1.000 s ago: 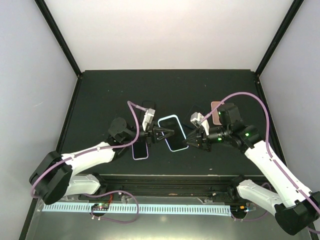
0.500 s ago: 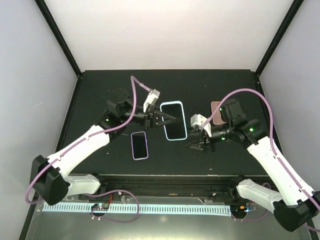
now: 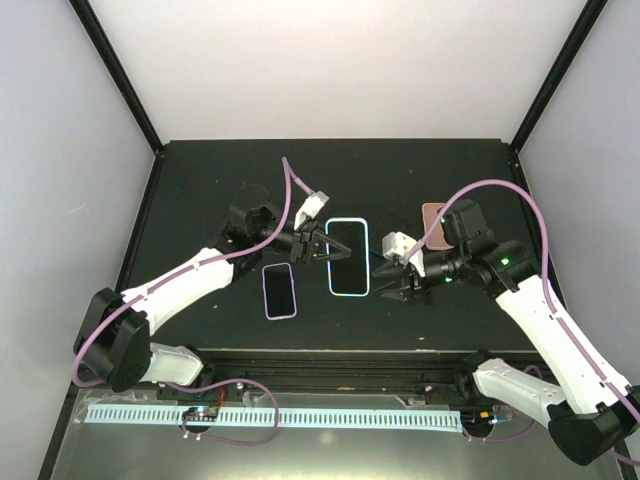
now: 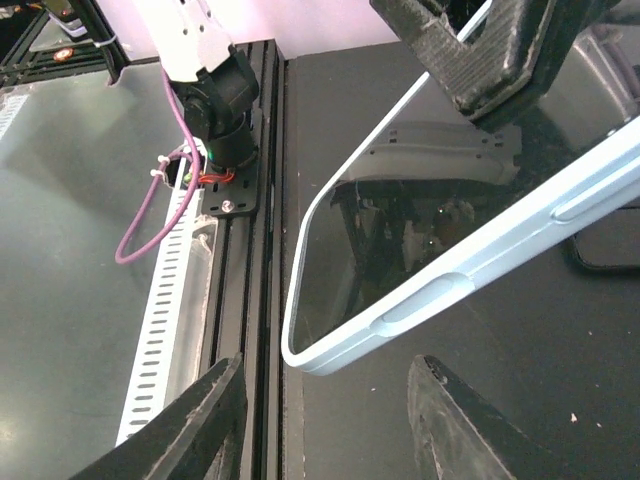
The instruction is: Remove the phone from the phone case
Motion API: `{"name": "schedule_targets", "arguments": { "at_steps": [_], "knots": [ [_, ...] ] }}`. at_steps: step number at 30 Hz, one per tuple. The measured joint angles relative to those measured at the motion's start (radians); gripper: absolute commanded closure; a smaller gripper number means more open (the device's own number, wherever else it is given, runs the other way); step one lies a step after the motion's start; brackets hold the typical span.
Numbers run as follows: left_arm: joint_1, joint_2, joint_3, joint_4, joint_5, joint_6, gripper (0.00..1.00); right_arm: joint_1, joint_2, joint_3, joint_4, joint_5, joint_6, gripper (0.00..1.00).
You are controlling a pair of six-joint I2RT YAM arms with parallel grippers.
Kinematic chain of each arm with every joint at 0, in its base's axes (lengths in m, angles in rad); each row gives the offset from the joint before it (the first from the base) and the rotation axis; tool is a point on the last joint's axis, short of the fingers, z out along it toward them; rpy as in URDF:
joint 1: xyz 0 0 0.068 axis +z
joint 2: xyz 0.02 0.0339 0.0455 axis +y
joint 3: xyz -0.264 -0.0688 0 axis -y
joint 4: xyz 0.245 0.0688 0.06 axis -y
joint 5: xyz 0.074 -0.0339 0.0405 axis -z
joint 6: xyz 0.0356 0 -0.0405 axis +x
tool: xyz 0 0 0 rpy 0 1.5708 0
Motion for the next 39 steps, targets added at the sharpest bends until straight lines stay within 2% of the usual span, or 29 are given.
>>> {"name": "schedule_targets", "arguments": {
  "at_steps": [7, 23, 28, 39],
  "knots": [
    [0.0, 0.0, -0.001, 0.002, 0.005, 0.0, 0.99, 0.014, 0.034, -0.001, 0.005, 0.001, 0.001, 0.62],
    [0.0, 0.0, -0.002, 0.009, 0.006, -0.003, 0.98, 0.056, 0.074, -0.004, 0.024, 0.024, 0.027, 0.7],
    [0.0, 0.0, -0.002, 0.024, 0.008, -0.014, 0.99, 0.066, 0.074, -0.004, 0.023, 0.024, 0.025, 0.8],
    [0.004, 0.001, -0.008, 0.05, 0.036, -0.014, 0.98, 0.088, 0.065, -0.008, 0.016, 0.04, 0.029, 0.88]
  ]
}}
